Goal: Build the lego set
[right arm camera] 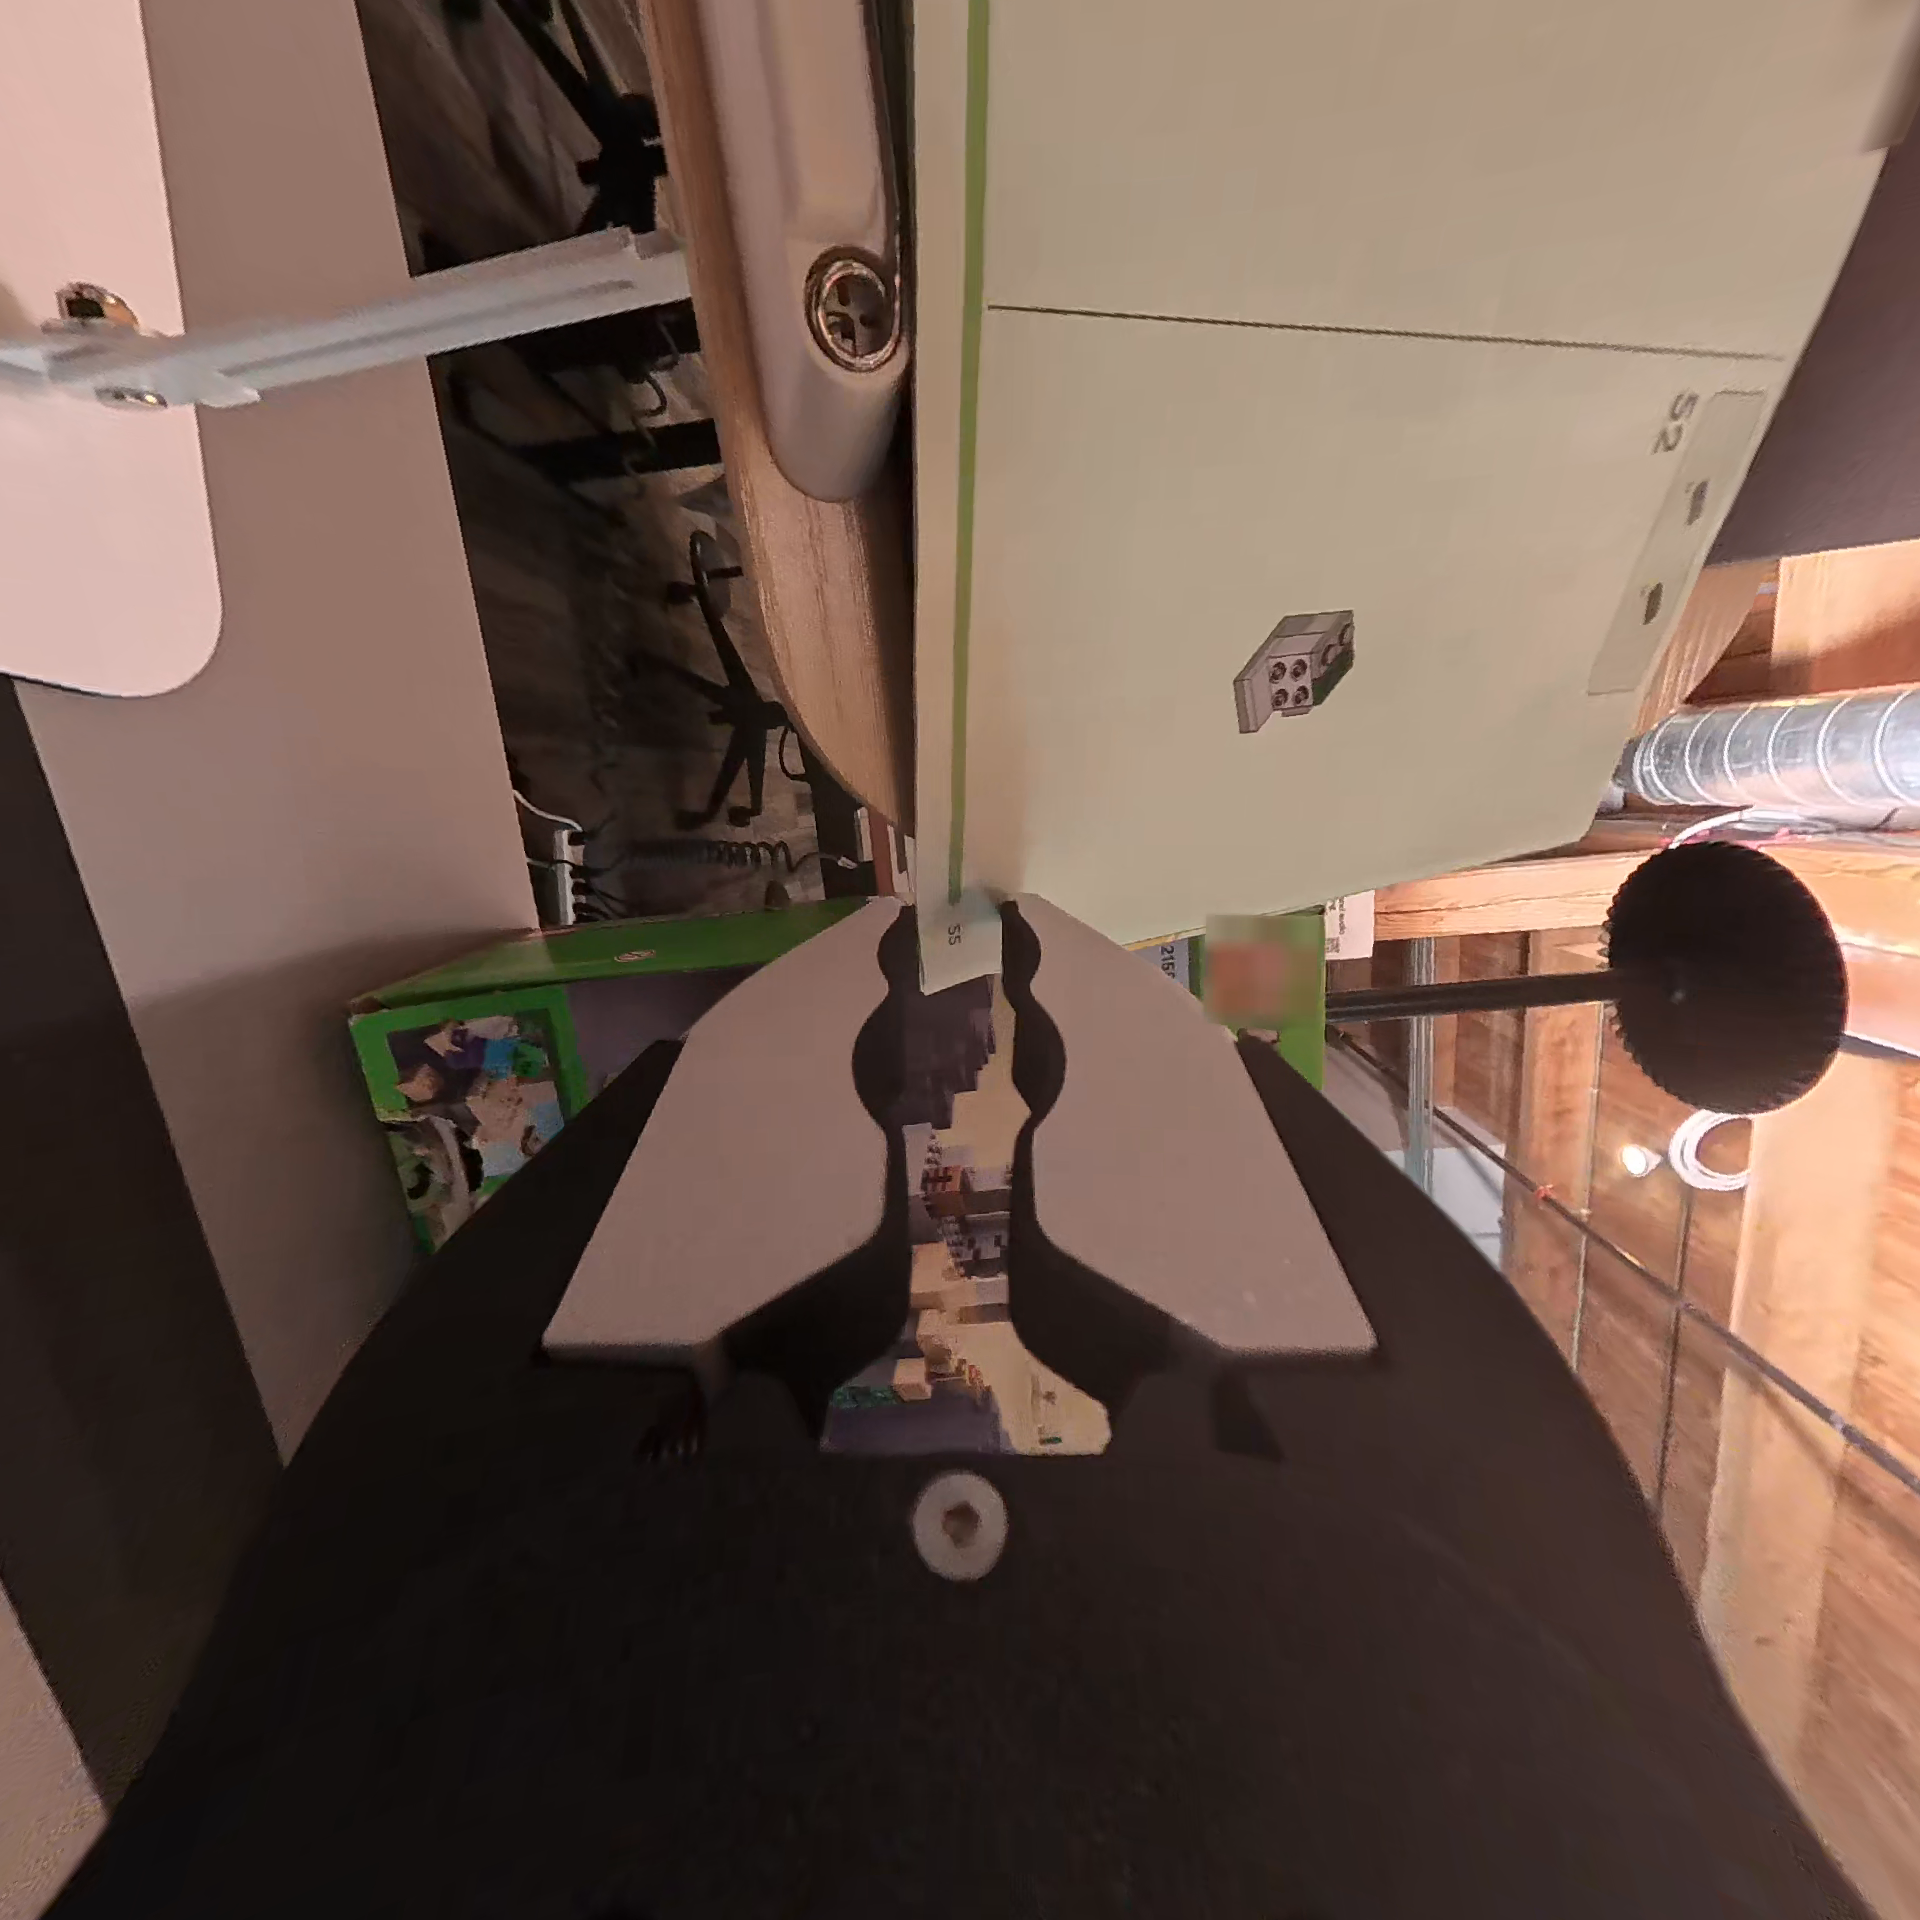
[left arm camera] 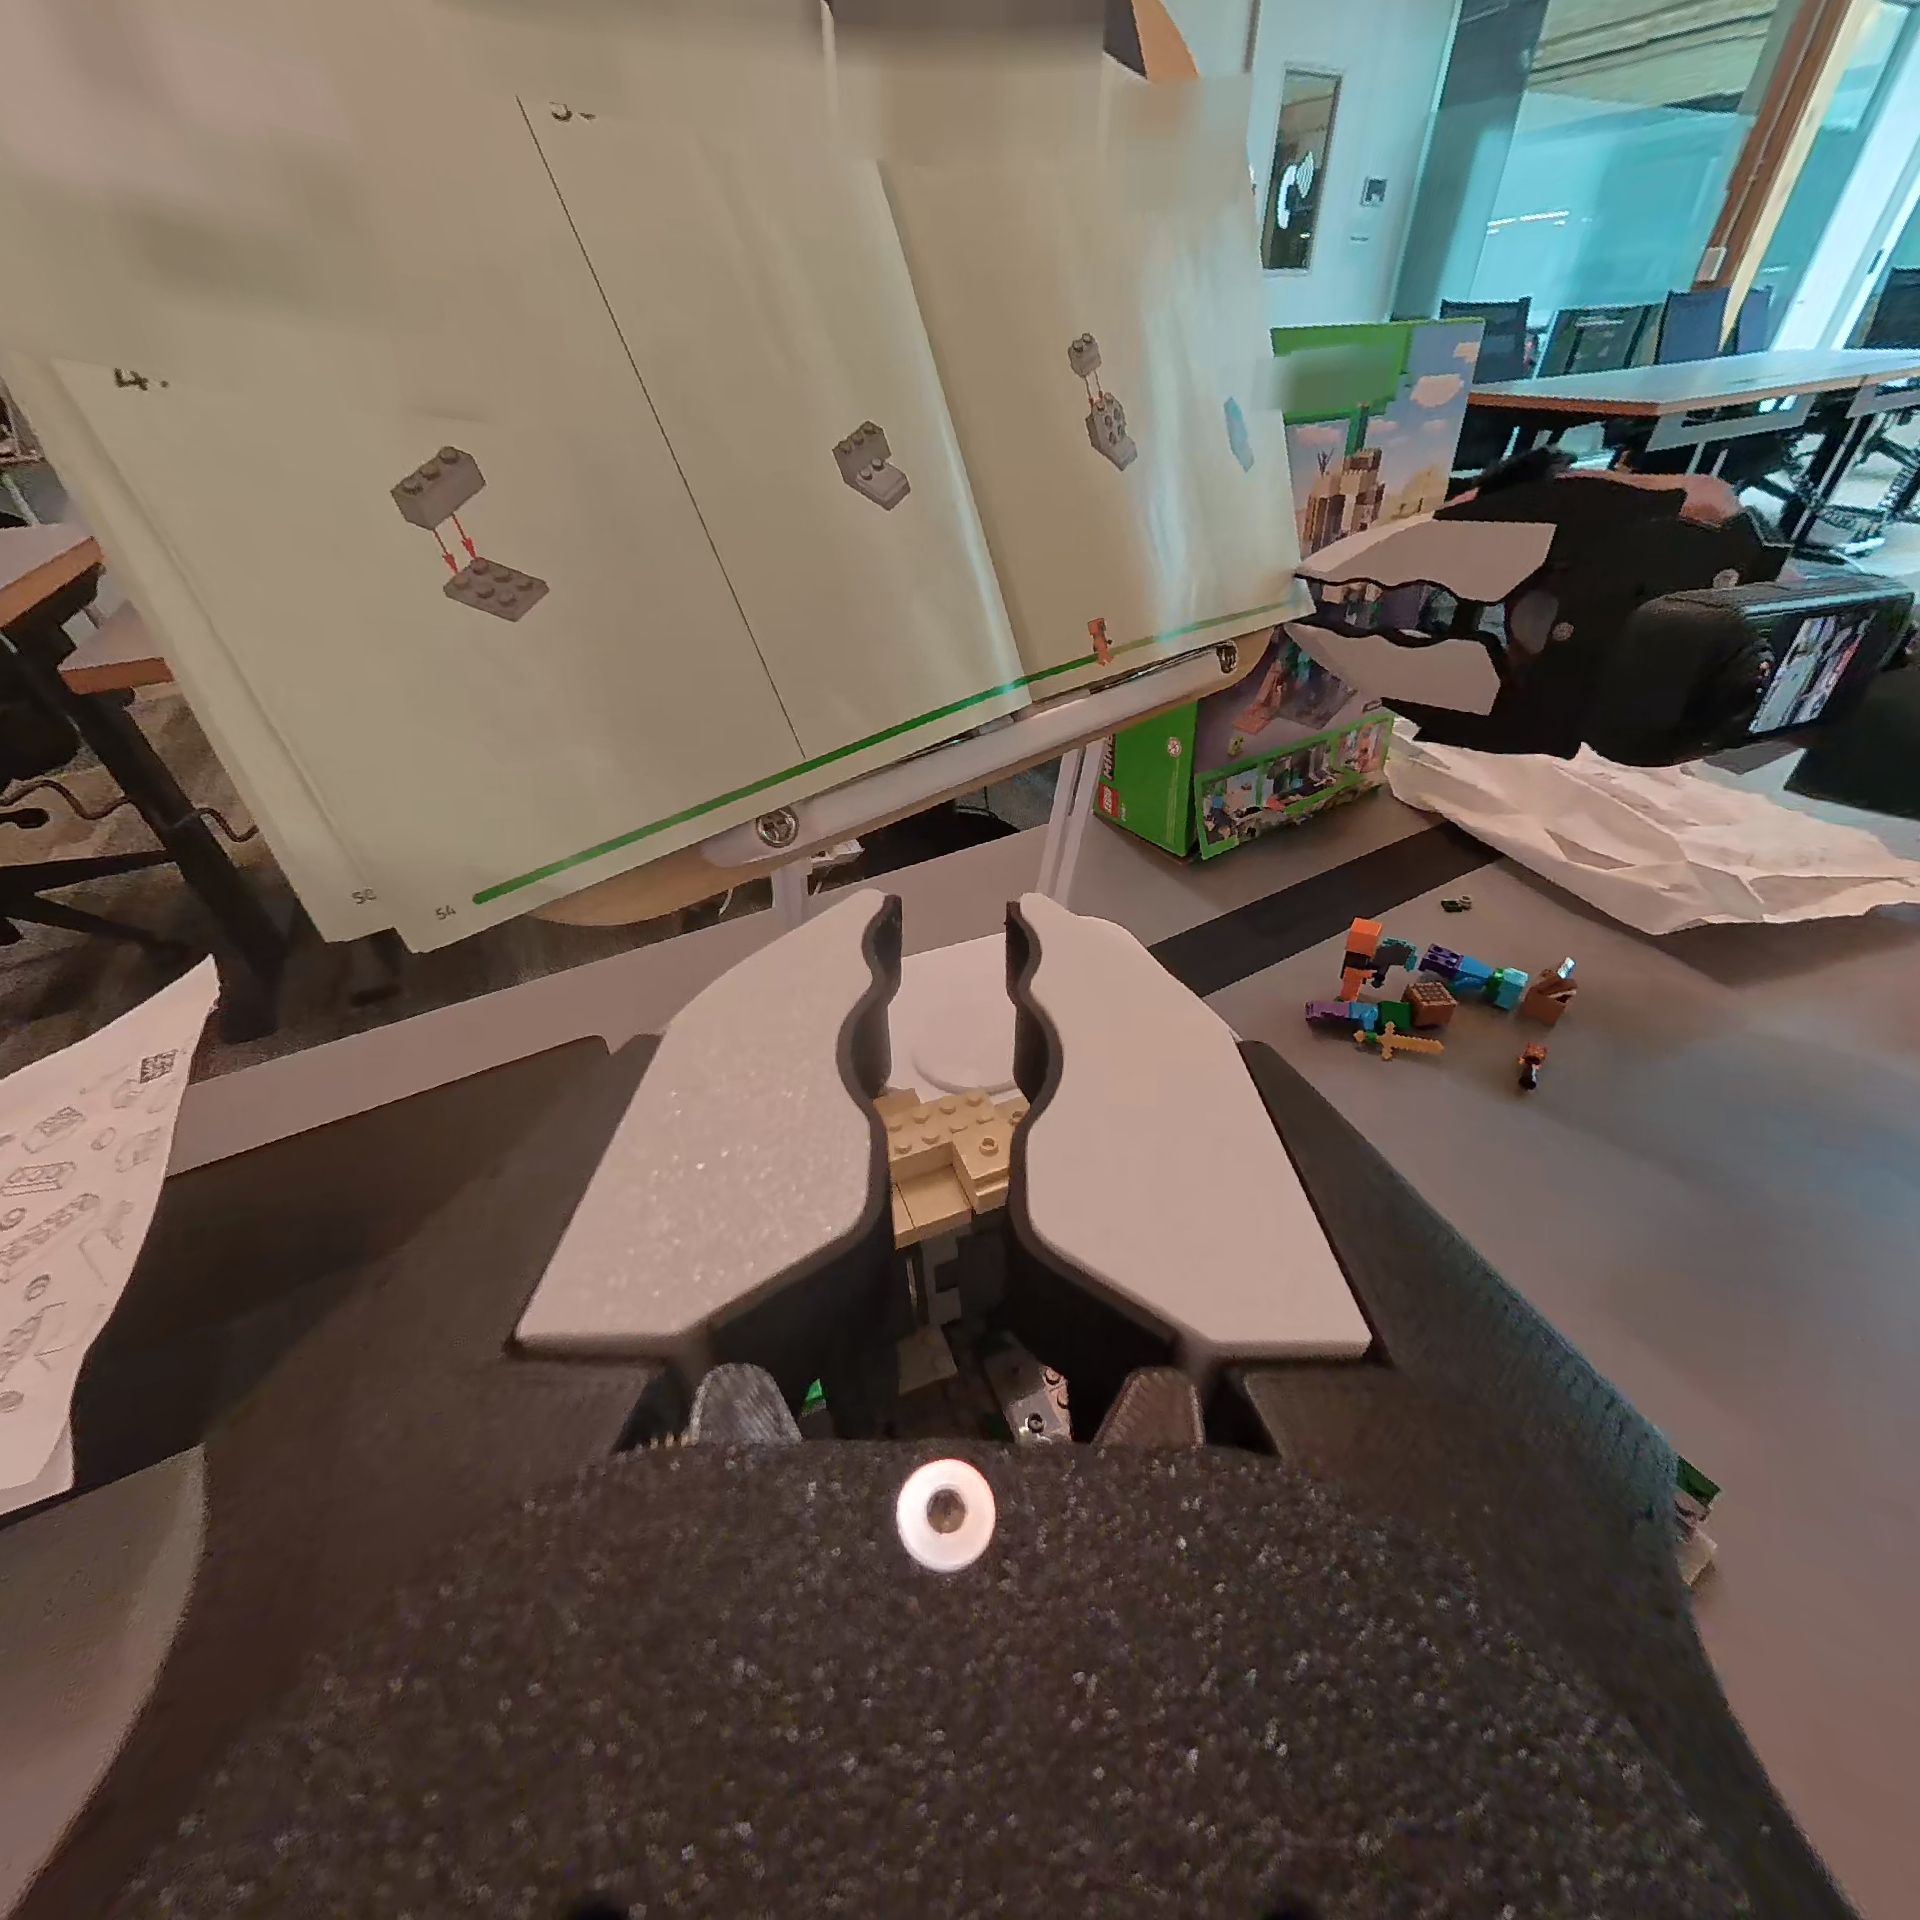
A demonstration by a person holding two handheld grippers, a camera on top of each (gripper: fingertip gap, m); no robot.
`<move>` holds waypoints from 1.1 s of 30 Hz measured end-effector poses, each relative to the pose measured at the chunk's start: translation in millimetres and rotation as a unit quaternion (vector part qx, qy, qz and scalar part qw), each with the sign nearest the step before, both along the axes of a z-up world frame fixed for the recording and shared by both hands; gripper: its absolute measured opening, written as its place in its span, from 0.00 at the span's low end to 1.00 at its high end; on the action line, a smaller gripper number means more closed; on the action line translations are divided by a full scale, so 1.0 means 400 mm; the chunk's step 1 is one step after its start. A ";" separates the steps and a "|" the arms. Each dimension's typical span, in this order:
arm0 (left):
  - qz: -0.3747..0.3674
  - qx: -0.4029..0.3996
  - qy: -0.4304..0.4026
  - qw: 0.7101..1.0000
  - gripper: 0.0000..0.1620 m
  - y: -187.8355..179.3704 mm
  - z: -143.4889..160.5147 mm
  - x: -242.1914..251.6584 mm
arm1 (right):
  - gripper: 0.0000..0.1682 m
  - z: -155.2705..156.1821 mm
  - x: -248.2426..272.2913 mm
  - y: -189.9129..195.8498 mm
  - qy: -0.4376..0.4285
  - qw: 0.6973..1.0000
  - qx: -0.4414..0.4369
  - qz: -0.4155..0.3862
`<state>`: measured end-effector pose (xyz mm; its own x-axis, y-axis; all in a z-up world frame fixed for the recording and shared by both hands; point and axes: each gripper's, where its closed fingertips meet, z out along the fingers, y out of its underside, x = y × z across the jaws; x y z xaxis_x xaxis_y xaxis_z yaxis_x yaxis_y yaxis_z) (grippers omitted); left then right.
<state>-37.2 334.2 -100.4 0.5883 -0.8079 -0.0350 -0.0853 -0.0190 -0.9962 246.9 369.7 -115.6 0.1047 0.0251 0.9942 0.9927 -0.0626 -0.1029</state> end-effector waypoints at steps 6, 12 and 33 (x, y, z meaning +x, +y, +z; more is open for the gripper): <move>-0.005 0.003 0.008 1.000 0.11 -0.006 -0.010 0.005 | 0.08 -0.002 -0.002 -0.004 -0.024 1.000 -0.010 0.007; -0.009 0.000 0.011 1.000 0.11 -0.007 -0.021 0.007 | 0.03 -0.005 -0.007 -0.015 -0.030 0.999 -0.035 0.017; -0.045 0.018 0.046 0.998 0.10 -0.043 -0.051 0.039 | 0.03 -0.001 -0.009 -0.035 0.095 0.939 -0.331 0.026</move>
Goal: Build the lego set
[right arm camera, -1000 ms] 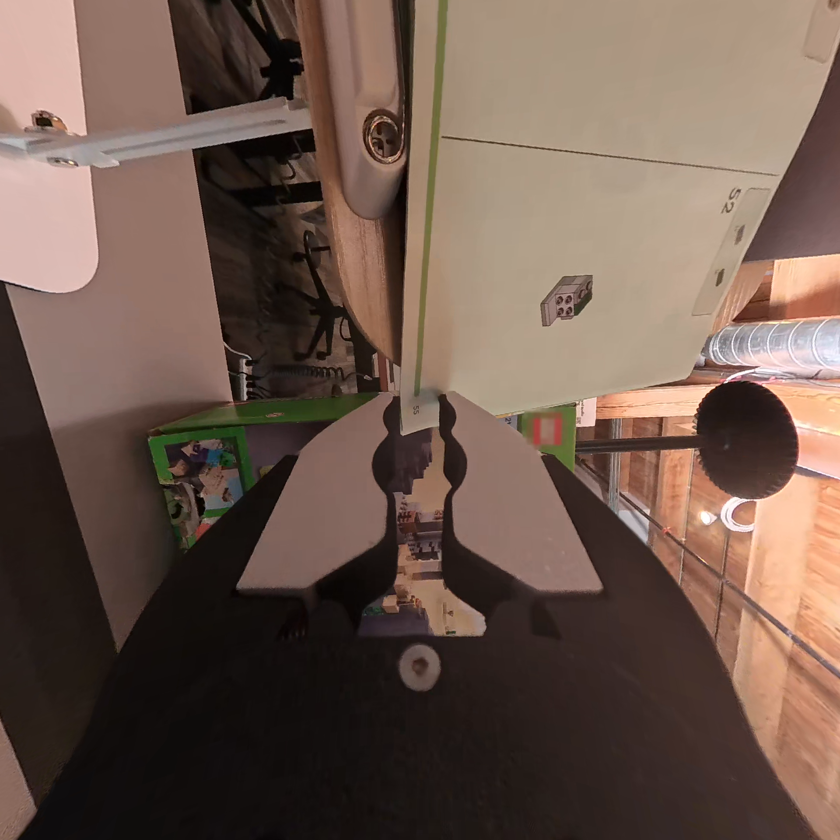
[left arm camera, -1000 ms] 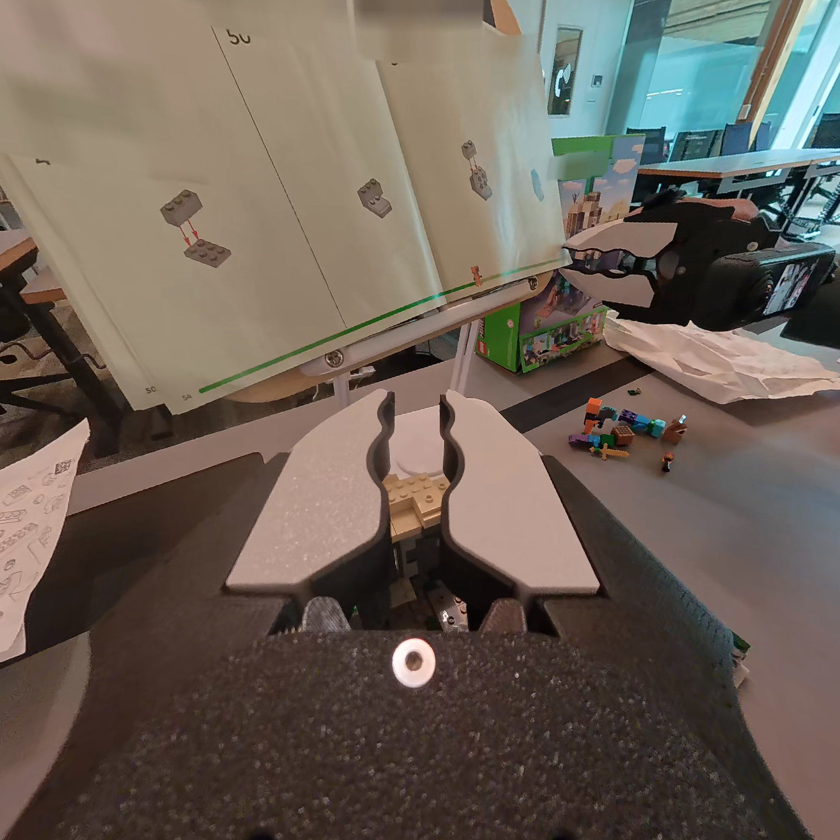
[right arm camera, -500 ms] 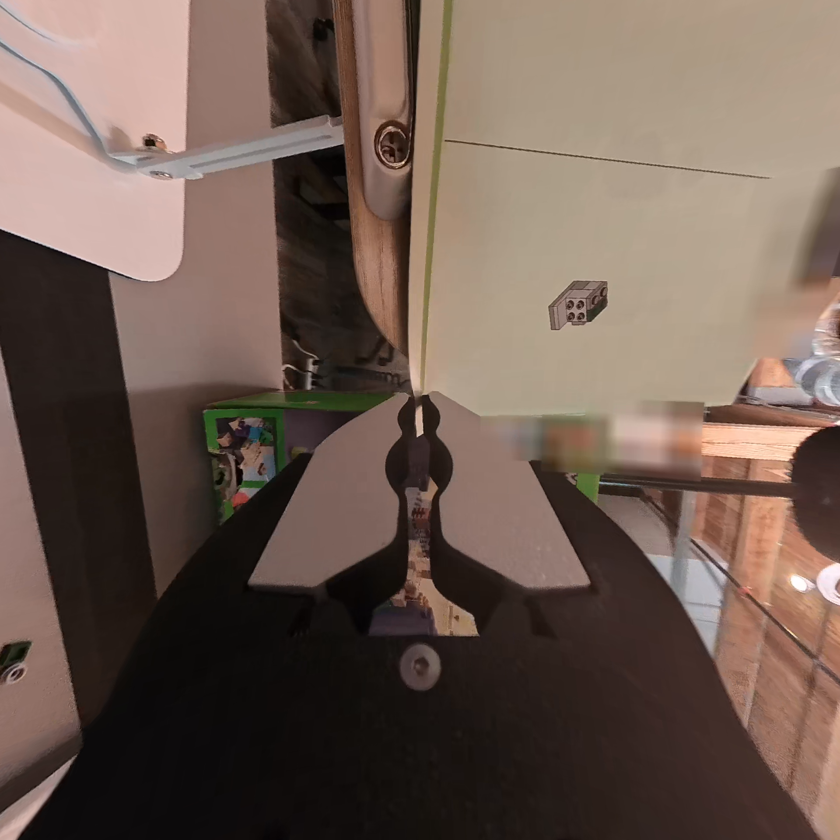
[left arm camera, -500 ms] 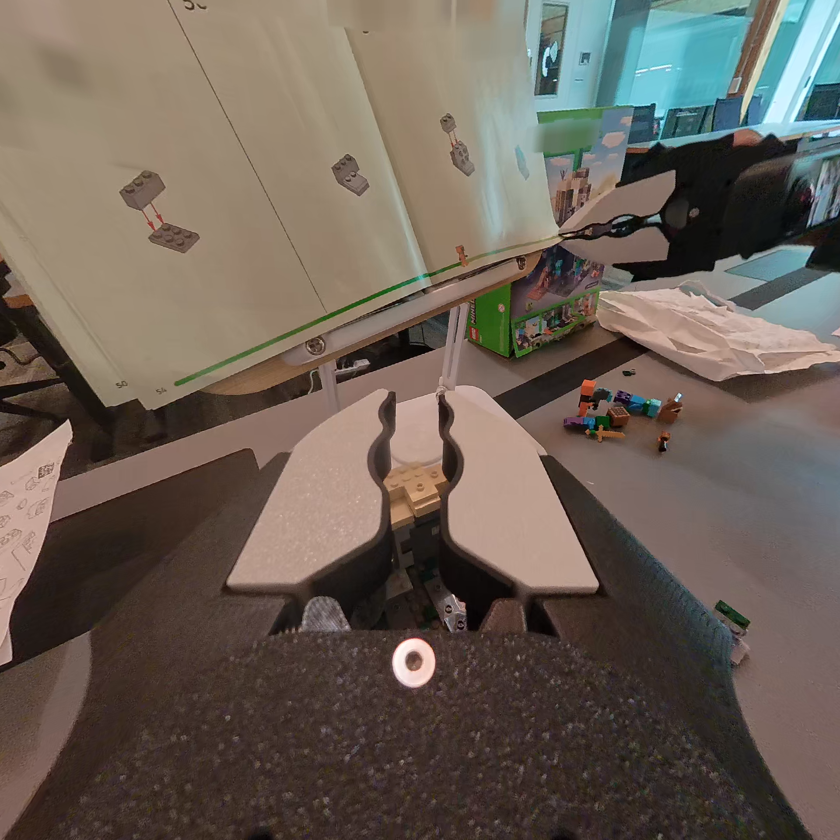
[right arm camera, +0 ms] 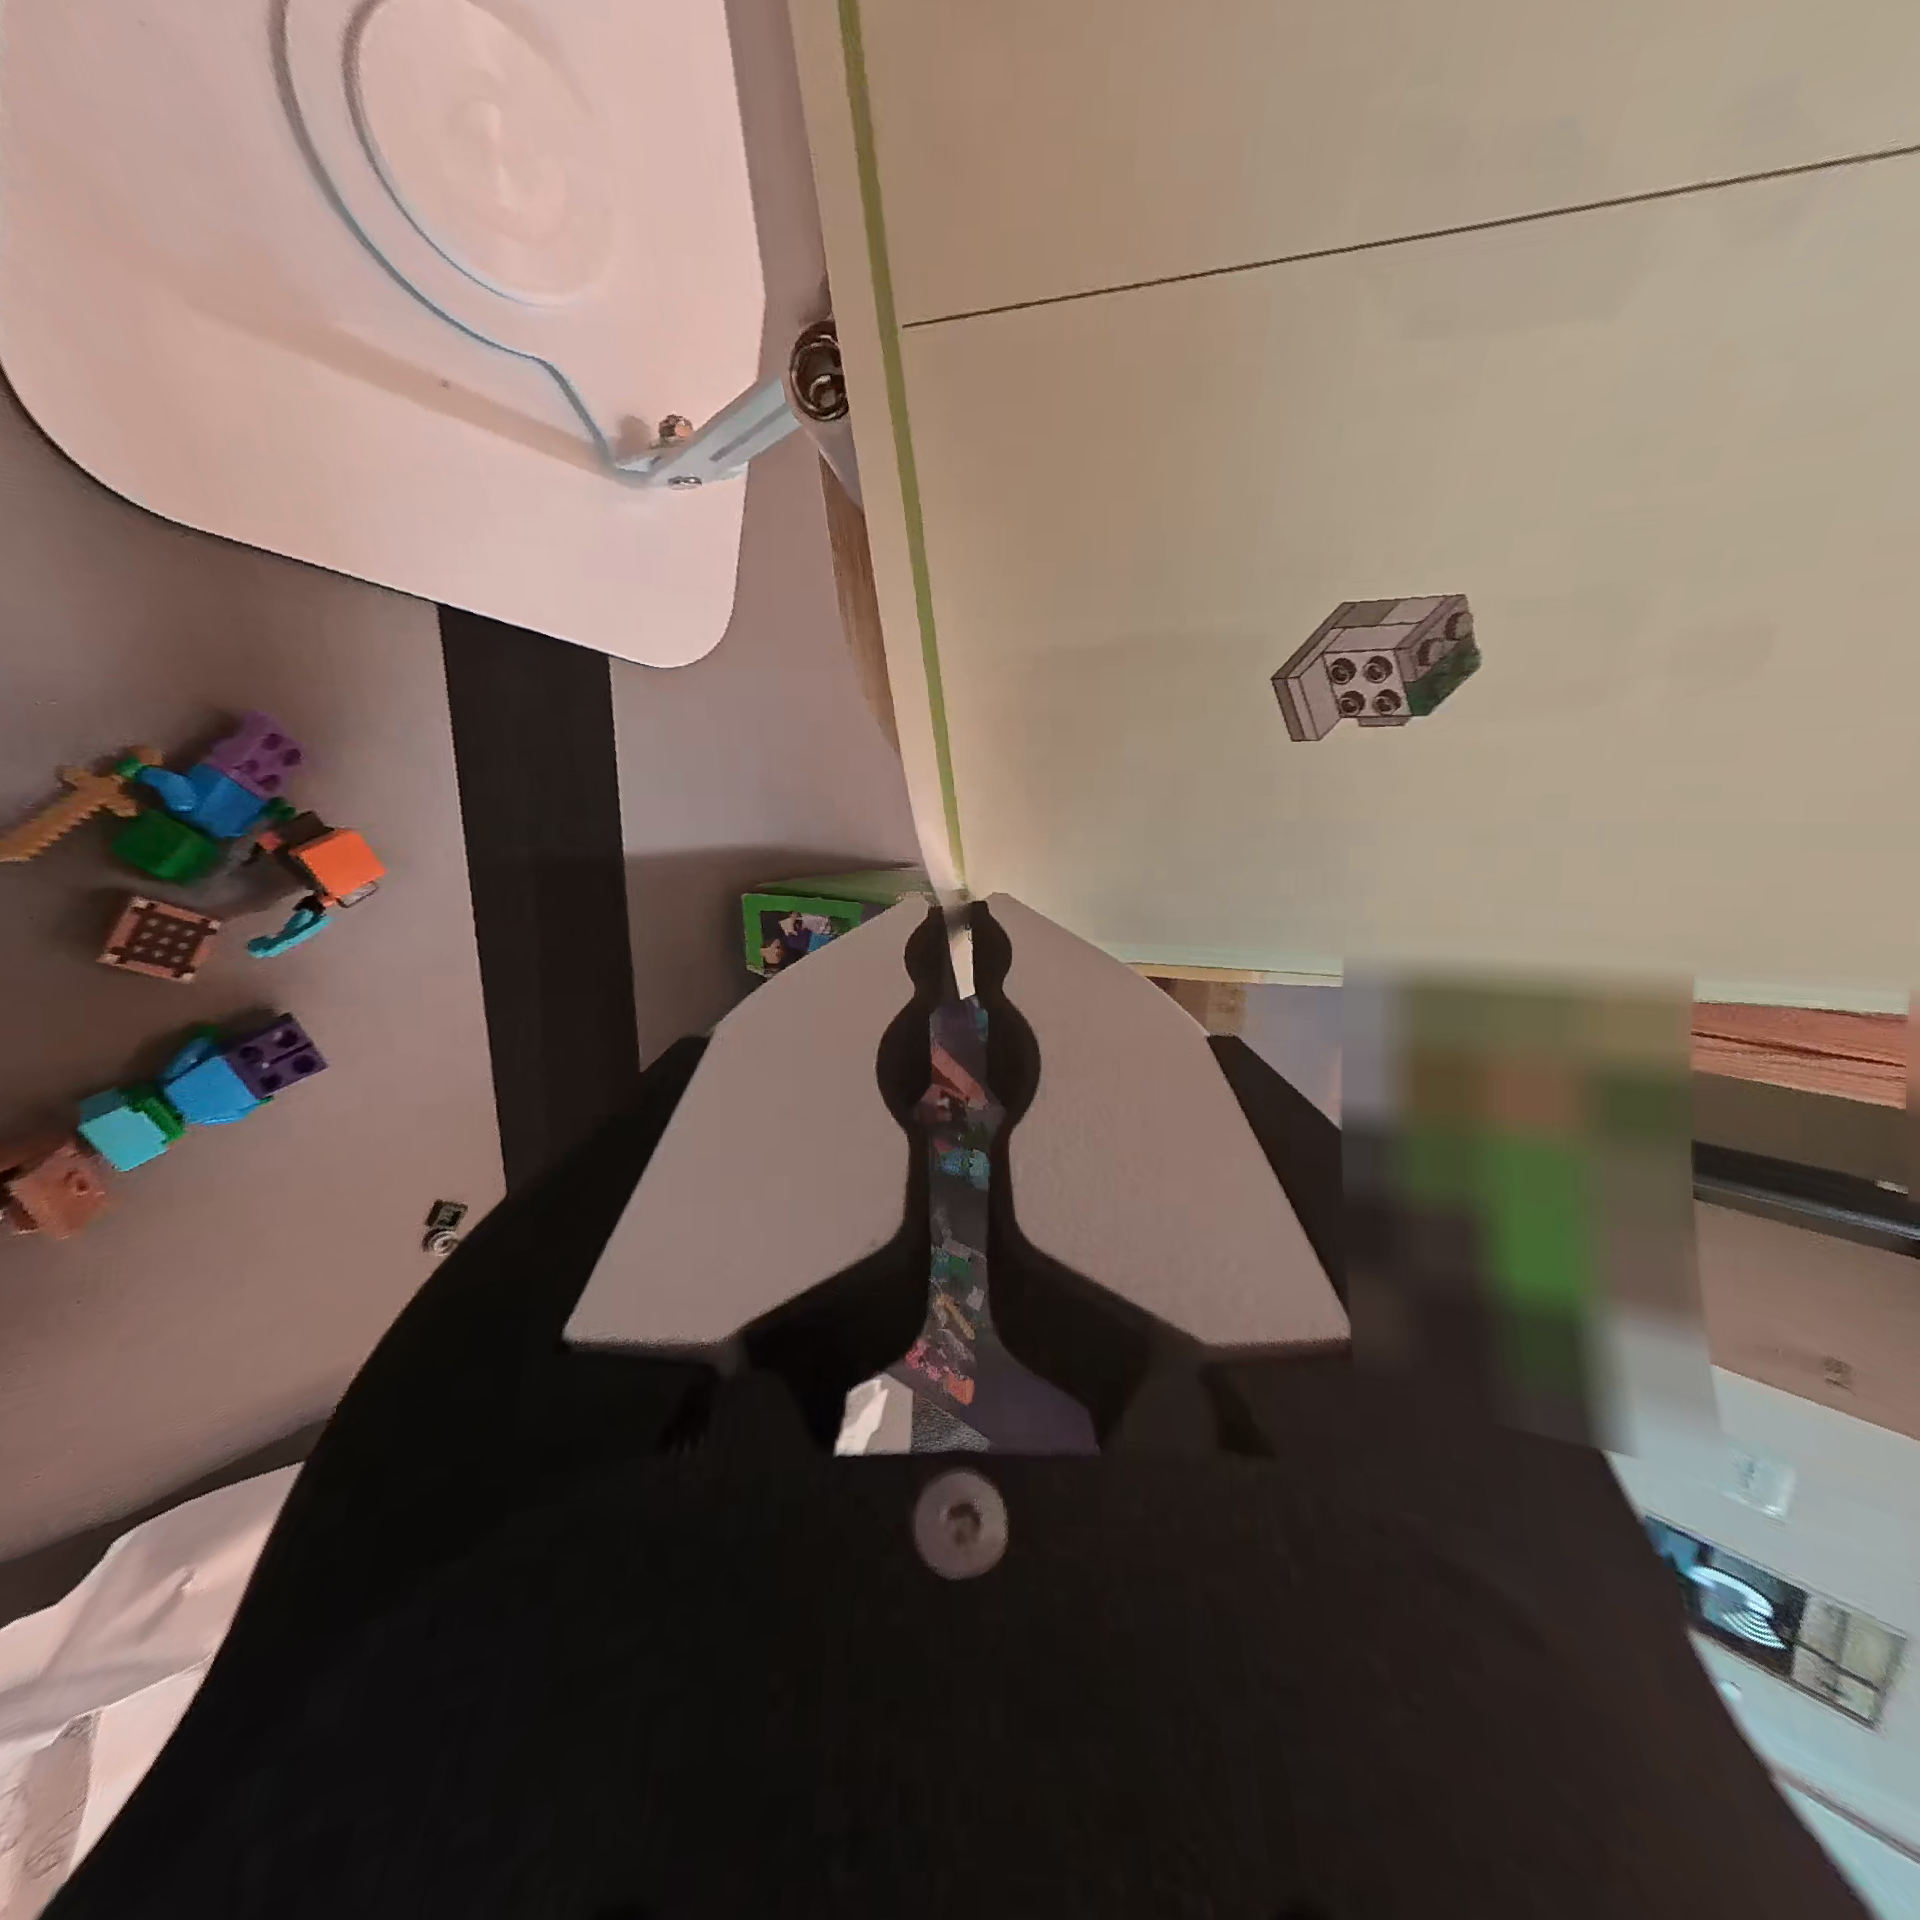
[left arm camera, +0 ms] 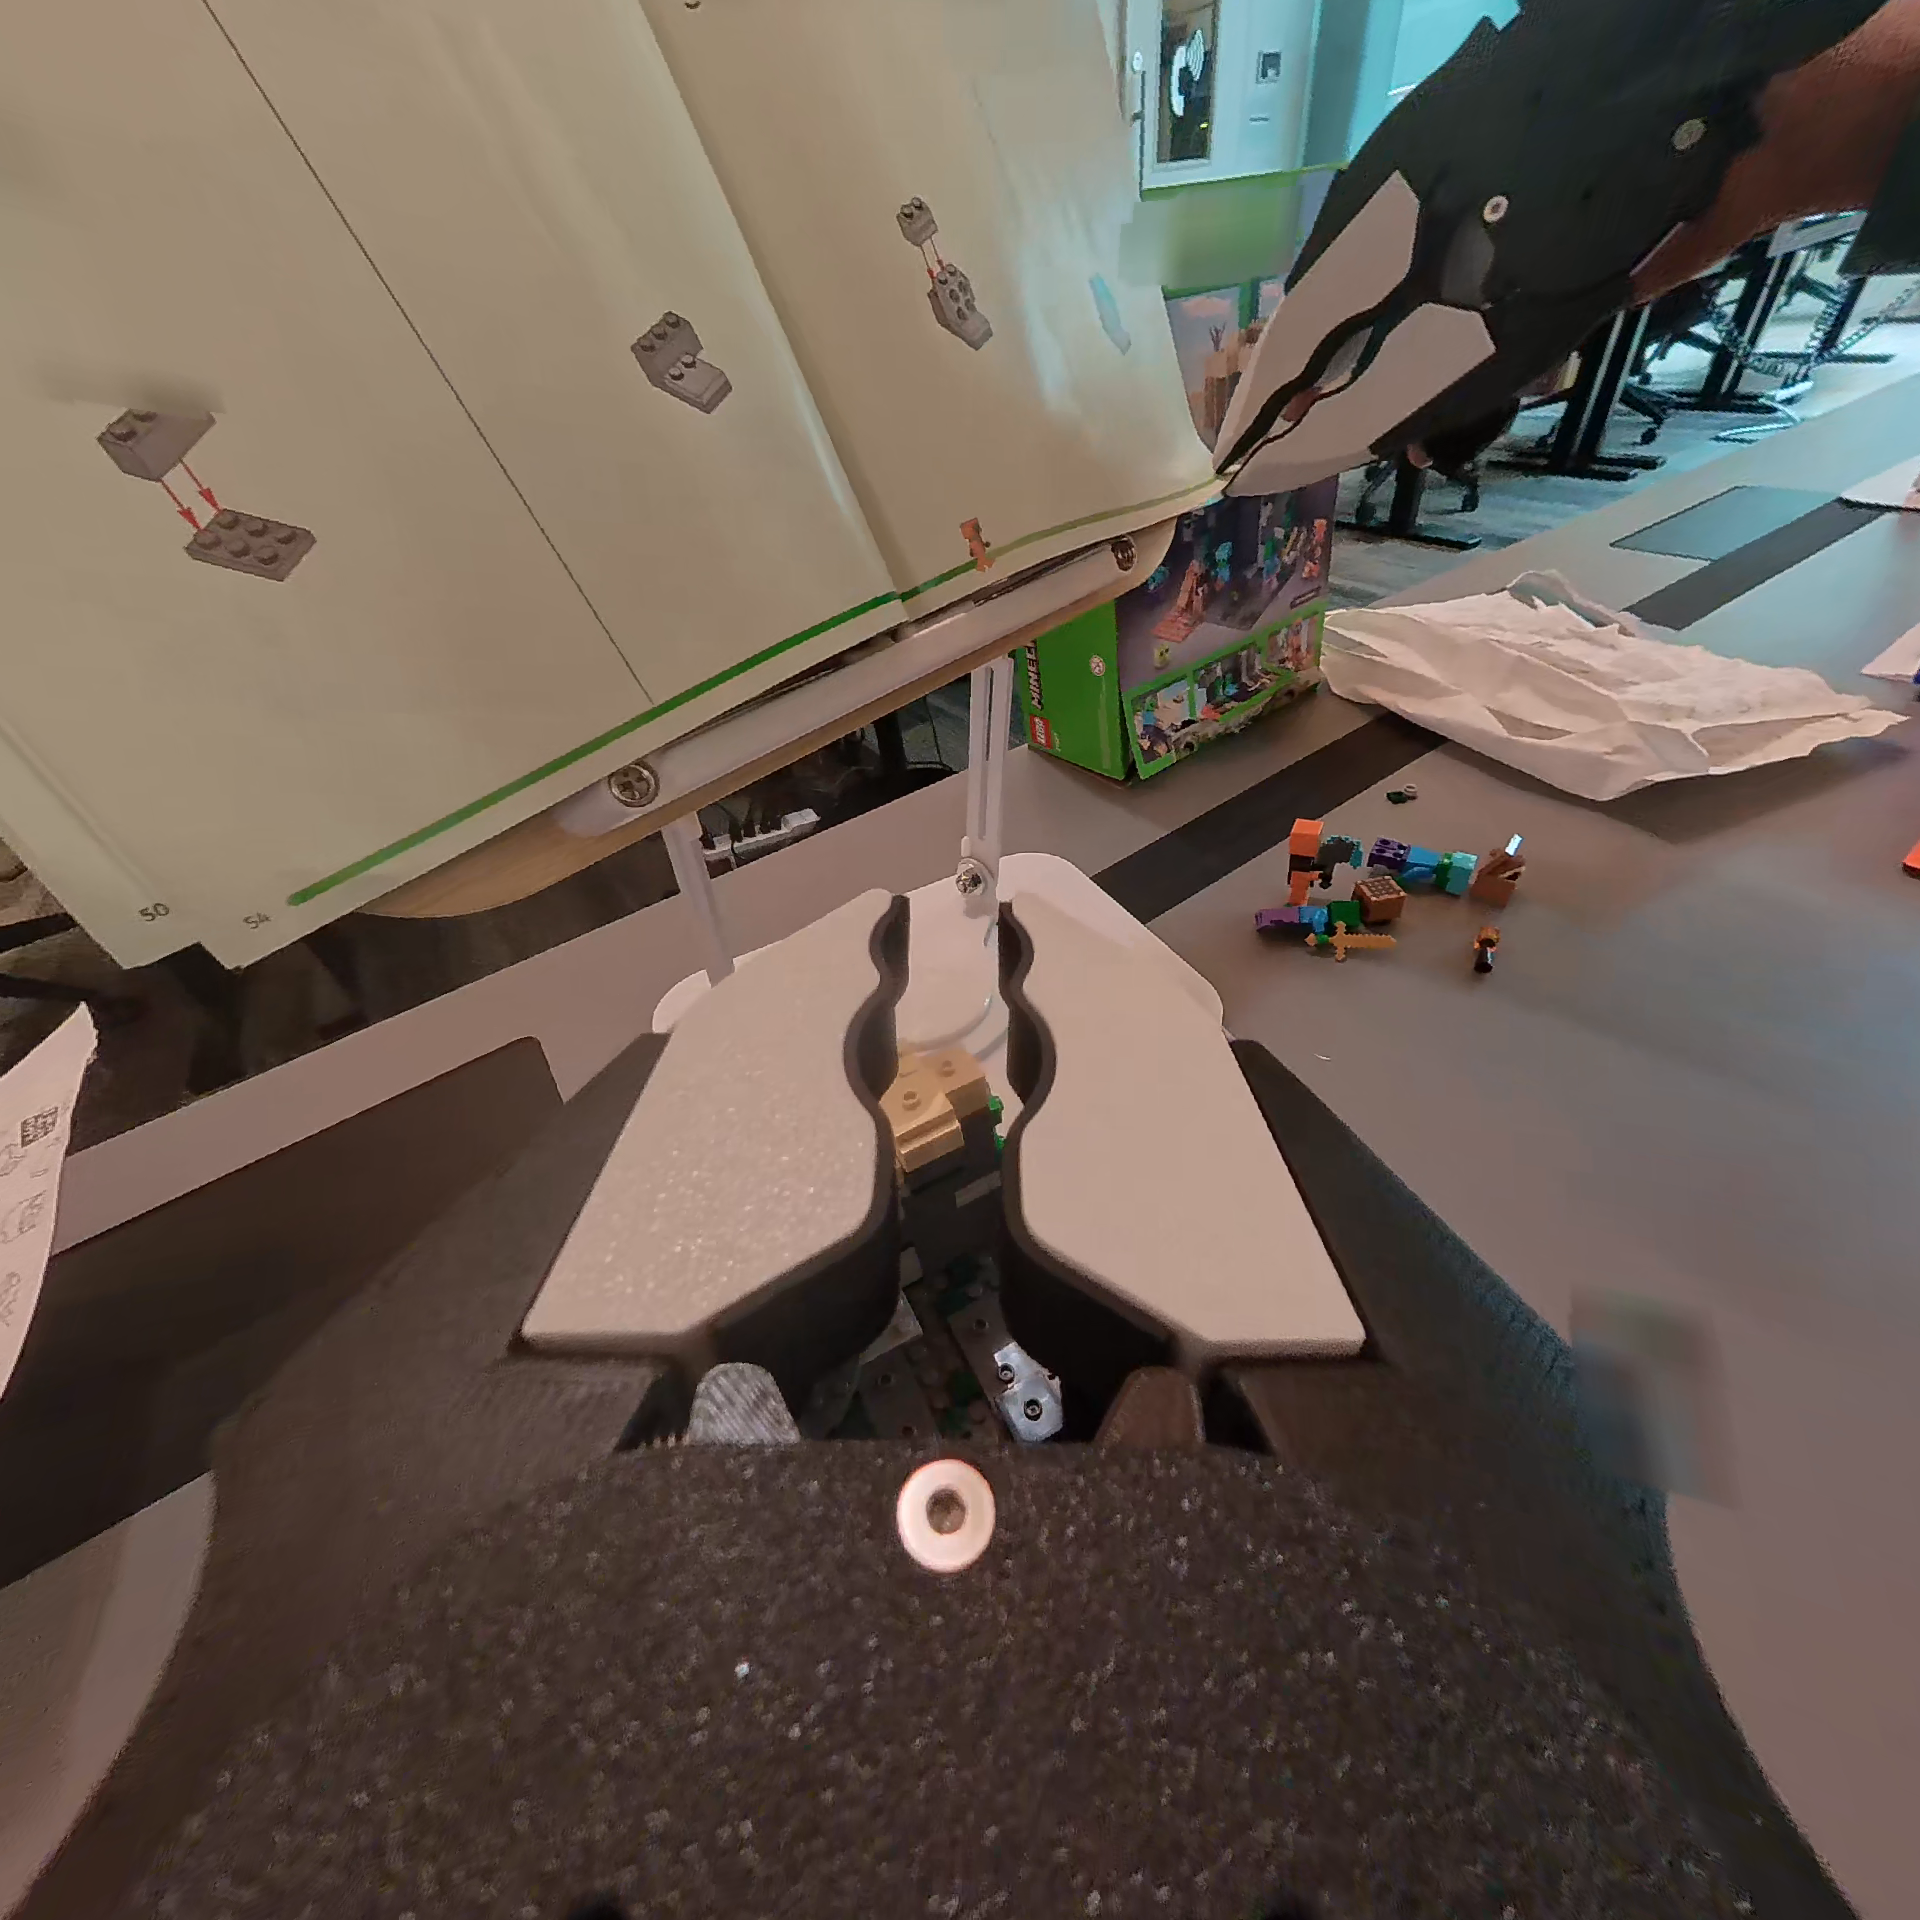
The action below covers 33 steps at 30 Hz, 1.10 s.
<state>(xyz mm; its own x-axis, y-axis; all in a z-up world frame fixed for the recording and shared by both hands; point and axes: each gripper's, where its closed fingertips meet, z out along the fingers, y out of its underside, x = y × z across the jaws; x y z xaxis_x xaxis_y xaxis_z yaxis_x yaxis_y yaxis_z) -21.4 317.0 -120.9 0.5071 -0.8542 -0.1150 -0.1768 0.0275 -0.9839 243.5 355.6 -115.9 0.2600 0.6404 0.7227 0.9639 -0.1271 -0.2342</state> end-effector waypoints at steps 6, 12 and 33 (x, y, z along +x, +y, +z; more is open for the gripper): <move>-0.004 0.002 0.004 1.000 0.10 0.000 -0.004 0.001 | 0.03 -0.007 0.000 0.004 0.007 1.000 -0.017 0.000; -0.007 0.006 0.011 1.000 0.09 -0.003 -0.009 0.004 | 0.04 -0.007 0.004 0.009 0.001 1.000 -0.024 -0.001; -0.027 0.012 0.026 0.999 0.09 -0.023 -0.023 0.020 | 0.03 0.002 0.001 0.000 0.075 0.990 -0.110 -0.037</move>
